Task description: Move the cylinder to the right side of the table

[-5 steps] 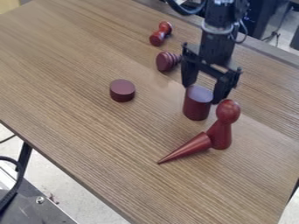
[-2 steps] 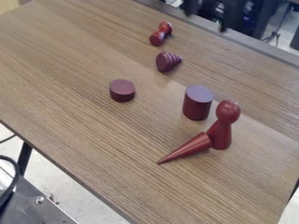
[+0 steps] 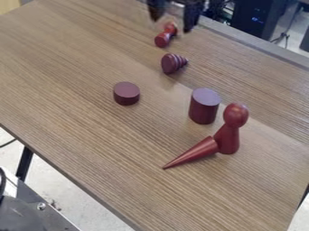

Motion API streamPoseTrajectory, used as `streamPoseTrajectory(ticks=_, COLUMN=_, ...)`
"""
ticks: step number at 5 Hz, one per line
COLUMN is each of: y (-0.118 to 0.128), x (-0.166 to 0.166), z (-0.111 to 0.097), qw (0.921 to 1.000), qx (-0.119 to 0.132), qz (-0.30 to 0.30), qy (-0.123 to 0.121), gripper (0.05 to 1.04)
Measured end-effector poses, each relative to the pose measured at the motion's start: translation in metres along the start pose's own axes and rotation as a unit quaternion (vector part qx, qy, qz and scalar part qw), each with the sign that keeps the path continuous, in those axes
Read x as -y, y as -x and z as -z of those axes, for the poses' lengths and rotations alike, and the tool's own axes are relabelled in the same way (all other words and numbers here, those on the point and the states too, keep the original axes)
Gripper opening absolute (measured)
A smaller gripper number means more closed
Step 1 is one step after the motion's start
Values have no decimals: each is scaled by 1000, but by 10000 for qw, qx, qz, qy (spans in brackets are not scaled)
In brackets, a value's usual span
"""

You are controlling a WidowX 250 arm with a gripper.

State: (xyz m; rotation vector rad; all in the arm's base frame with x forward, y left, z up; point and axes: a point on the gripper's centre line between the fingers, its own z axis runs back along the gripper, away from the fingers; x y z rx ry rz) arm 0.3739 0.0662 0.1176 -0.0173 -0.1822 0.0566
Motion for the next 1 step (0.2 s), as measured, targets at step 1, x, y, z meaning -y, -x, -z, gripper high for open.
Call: streamPoseTrajectory(ticks=1, y=-2, x=-8, z=2, qw=10000, qx=-81, qz=56, qy=-2, gripper=1000)
